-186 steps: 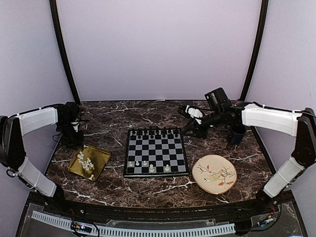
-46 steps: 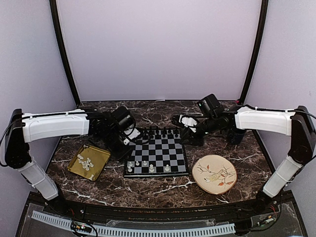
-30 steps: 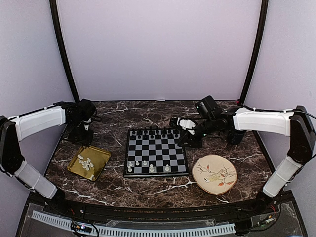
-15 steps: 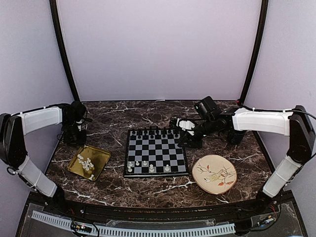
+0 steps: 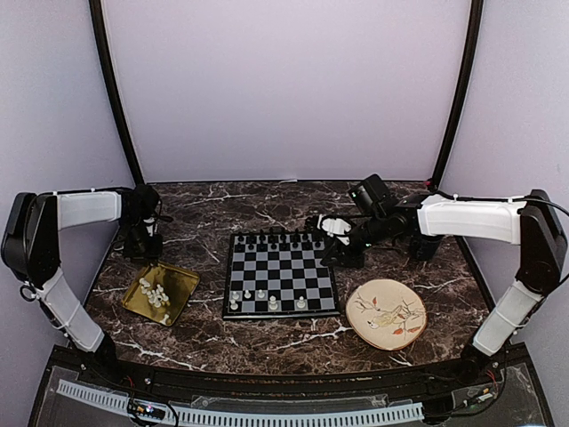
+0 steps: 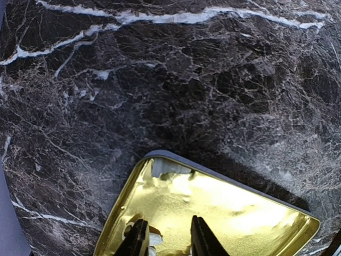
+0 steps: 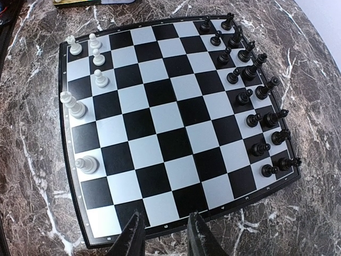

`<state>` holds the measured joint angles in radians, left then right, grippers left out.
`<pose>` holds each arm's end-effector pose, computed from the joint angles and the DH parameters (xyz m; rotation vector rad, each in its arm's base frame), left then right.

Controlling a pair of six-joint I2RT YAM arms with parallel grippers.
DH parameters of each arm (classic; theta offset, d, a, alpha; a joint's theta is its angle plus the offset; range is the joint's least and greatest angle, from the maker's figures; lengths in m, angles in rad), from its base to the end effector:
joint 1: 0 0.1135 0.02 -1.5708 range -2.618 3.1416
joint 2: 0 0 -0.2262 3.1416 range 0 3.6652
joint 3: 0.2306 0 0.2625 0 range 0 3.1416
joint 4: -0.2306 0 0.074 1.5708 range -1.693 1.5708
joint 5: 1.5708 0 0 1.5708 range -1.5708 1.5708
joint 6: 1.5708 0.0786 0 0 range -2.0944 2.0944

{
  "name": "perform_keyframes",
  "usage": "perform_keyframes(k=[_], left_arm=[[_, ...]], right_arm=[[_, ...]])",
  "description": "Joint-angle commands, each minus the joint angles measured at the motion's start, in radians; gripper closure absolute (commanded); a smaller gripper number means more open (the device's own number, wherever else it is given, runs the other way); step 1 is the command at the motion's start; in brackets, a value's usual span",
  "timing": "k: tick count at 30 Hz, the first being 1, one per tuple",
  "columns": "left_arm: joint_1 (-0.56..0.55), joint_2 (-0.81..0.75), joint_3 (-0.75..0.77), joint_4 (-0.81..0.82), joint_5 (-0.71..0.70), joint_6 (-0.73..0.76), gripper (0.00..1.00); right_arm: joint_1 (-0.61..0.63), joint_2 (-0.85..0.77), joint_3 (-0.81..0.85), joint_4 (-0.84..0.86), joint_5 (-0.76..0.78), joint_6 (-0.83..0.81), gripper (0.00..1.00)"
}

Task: Set up the chess pieces on the board
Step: Pick up the pawn from the storage box.

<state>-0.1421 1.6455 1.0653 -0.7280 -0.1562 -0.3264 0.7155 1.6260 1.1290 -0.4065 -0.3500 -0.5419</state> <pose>0.3213 -0.0336 0.1027 -0.2913 2.8329 0.1295 0.2670 0.2678 0.1541 -1.5694 1.9019 0.5075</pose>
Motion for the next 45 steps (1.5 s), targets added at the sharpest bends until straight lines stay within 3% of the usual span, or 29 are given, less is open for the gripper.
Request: perform_keyframes(k=[1, 12, 35, 45], left_arm=[[0.003, -0.086, -0.01, -0.048, 0.111, 0.01, 0.7], [-0.014, -0.145, -0.083, -0.135, 0.208, 0.009, 0.77], [-0.11, 0.003, -0.059, -0.139, 0.091, -0.021, 0.78], [-0.15, 0.022, -0.03, -0.142, 0.078, -0.006, 0.94]], right_arm=[[0.013, 0.016, 0.009, 0.005, 0.011, -0.009, 0.71], [0.034, 0.03, 0.017, -0.008, 0.002, -0.008, 0.71], [0.039, 0.021, 0.012, -0.005, 0.024, -0.014, 0.71], [0.039, 0.027, 0.012, -0.004, 0.029, -0.014, 0.71]])
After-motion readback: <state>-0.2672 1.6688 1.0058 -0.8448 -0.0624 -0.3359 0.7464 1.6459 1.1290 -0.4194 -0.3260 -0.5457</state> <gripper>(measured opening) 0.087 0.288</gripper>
